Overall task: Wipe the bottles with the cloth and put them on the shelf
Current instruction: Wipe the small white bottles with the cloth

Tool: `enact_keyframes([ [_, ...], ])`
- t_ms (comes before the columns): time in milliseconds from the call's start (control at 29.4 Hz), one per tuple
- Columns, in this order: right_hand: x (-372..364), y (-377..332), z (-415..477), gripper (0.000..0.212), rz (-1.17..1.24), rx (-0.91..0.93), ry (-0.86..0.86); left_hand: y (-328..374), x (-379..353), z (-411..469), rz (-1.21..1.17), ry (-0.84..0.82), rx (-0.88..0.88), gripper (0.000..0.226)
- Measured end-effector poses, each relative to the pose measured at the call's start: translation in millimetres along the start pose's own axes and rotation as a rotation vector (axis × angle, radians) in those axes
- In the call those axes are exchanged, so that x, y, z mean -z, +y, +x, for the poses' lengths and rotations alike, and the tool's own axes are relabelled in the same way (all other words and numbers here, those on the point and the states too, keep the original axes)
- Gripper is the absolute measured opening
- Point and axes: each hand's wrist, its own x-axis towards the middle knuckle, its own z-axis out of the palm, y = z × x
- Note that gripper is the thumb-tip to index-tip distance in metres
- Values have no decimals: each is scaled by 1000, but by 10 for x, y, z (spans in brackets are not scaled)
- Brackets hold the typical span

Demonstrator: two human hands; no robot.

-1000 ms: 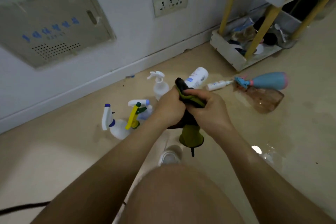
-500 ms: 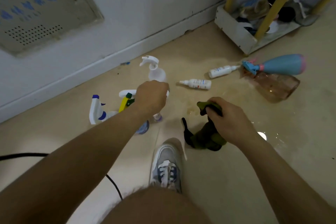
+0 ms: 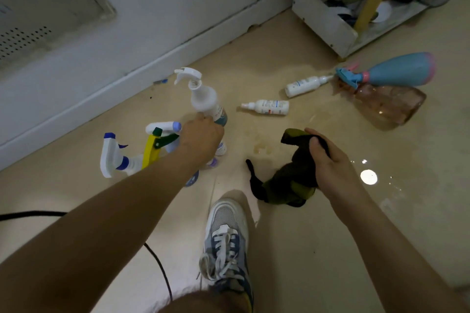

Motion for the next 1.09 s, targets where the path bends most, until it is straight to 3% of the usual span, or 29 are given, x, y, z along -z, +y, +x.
enact_keyframes([
  [102, 44, 33, 2, 39, 180, -227, -7, 10, -1, 4, 8, -23, 17, 20],
  [272, 194, 20, 3, 45, 396, -333, 31, -18, 39, 7, 26, -72, 54, 24],
  [408, 273, 45, 73, 30, 519, -355, 64, -24, 160, 10, 52, 107, 10, 20],
  [511, 270, 54, 101, 32, 637, -381, 84, 97, 207, 148, -102, 263, -100, 11],
  [579, 238, 12, 102, 35, 705, -388, 80, 240, 181, 347, -316, 241, -116, 28],
  [681, 181, -23, 114, 46, 583, -327, 100, 450, 196, 664, -475, 154, -120, 44],
  [817, 263, -45, 91, 44, 77, -20, 110, 685, 221, 1136, -548, 73, -78, 62],
  [919, 413, 13, 123, 44, -95, 61, 156, 820, 176, 1355, -507, 58, 3, 47],
  [987, 488, 88, 162, 43, -72, 48, 240, 878, 160, 1387, -427, 106, 30, 36],
  [1089, 547, 129, 189, 31, 319, -134, 288, 931, 161, 1329, -431, 49, 40, 43],
])
